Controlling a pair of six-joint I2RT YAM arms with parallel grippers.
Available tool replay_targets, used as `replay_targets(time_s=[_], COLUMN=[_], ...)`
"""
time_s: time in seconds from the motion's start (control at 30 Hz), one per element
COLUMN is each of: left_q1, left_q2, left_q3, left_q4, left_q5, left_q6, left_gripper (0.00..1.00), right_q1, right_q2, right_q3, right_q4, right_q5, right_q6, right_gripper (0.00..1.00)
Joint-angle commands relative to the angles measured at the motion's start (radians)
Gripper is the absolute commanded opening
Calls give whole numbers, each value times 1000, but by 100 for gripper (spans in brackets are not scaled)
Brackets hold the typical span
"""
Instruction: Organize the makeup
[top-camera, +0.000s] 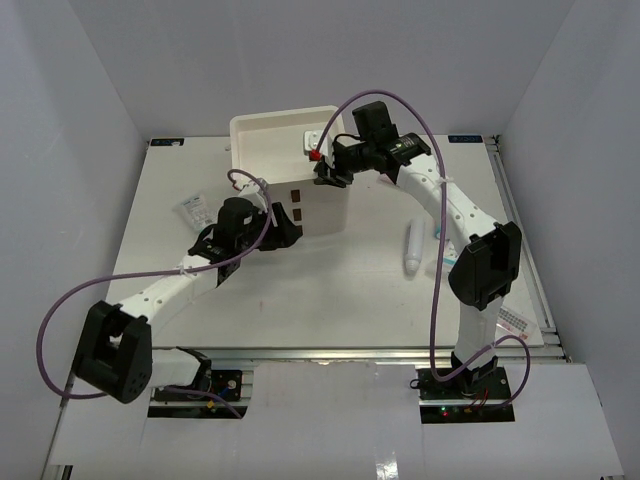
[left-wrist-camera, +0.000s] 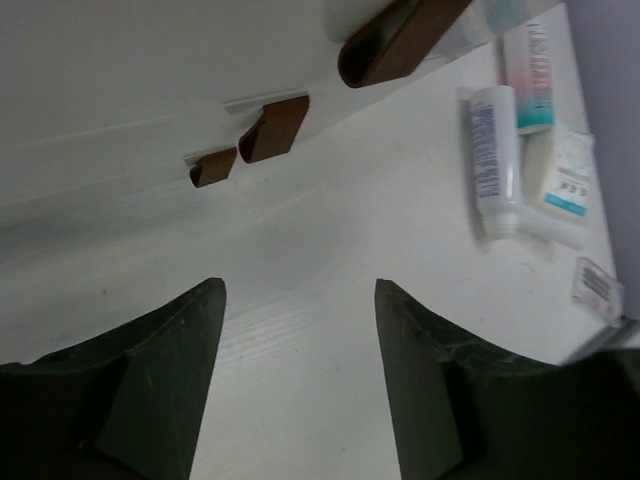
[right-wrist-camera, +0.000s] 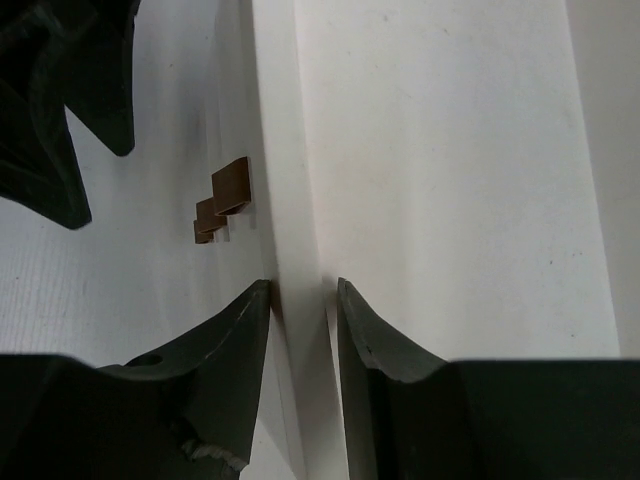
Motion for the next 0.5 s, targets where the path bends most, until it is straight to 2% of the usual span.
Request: replay_targets(time_s=[0.0, 0.17, 0.47], left_q1=[-70, -135, -190], left_q2=[94, 194, 312], left_q3=[66, 108, 221], left_q4=[67, 125, 121], left_q5=[-221, -390, -730], left_q6=[-28, -33, -79], left_gripper=[75, 75, 73], right_q1=[-19, -19, -19], right_q2=[18, 18, -4], right_q3=[54, 48, 8], right_q4=[63, 72, 111], right_q5=[-23, -42, -68], right_q6=[68, 99, 143], right_gripper=[35, 33, 32])
